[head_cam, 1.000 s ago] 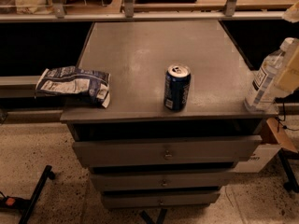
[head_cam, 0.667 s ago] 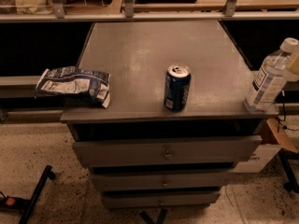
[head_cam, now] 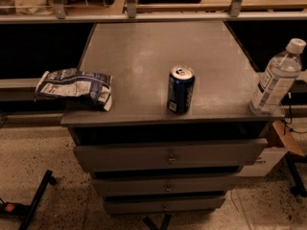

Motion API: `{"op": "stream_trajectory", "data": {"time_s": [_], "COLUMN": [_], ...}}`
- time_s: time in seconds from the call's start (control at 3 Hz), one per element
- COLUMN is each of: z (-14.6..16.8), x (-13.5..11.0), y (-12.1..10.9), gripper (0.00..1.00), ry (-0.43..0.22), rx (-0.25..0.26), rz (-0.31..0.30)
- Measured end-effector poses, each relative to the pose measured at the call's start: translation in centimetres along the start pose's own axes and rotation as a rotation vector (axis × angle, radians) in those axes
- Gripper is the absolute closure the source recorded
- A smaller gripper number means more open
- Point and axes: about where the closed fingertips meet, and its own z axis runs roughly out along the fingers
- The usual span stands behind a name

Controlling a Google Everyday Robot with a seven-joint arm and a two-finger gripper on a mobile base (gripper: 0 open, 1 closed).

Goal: Pick blue plastic bottle

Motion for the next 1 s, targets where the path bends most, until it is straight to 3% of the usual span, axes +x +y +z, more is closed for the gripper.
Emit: {"op": "stream_trajectory", "data": {"time_s": [0.33, 0.67, 1.0], "z": [-0.78, -0.69, -0.18], "x": [0.35, 0.26, 0.10], "y": [-0.08, -0.05, 0.13], "gripper": [0.00, 0.00, 0.00], "ry": [-0.050, -0.049, -0.116], "rx": [0.009, 0.007, -0.028], "rz": [0.036, 0.034, 0.046]}}
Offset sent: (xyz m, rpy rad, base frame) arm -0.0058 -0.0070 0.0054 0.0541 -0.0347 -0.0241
